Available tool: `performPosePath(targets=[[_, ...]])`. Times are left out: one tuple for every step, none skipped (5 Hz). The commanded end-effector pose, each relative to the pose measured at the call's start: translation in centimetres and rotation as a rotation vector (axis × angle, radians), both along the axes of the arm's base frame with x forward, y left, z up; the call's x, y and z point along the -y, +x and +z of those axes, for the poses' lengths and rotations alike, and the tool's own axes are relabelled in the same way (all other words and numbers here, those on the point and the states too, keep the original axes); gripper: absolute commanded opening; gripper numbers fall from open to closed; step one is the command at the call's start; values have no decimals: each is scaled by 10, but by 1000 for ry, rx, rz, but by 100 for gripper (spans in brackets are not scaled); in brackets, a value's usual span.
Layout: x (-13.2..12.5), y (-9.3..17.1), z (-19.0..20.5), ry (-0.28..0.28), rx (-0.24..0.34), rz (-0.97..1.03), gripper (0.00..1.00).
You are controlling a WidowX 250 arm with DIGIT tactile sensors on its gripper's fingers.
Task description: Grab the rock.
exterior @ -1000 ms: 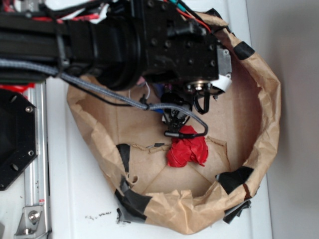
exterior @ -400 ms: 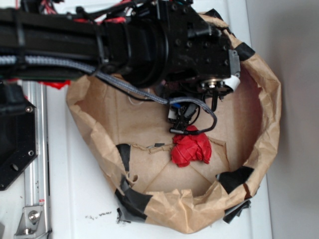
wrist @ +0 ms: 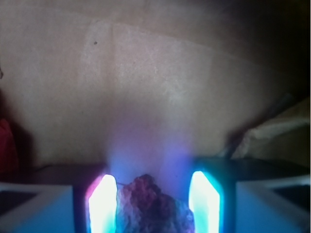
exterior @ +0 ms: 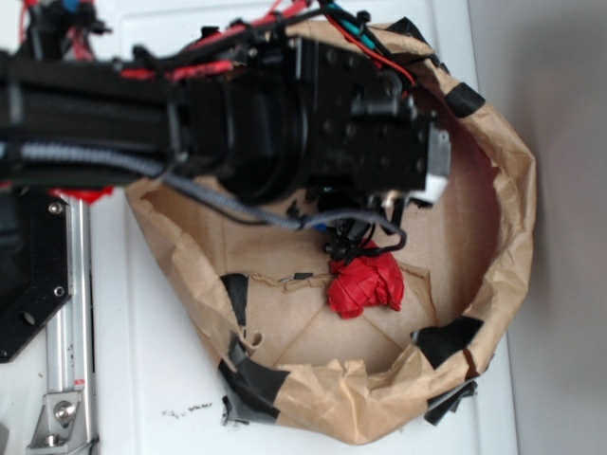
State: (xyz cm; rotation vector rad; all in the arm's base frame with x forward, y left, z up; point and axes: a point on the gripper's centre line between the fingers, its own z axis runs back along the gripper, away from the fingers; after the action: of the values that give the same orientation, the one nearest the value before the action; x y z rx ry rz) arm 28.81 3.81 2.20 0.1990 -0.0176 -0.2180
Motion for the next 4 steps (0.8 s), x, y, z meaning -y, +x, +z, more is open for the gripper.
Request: performPosePath(targets=[[1,-3,27,-1,82,-5,0],[12,0,60,-47,142,37,0],[31,0,111,-62,196,165,0],[35,-4,161,-104,144,227,0]])
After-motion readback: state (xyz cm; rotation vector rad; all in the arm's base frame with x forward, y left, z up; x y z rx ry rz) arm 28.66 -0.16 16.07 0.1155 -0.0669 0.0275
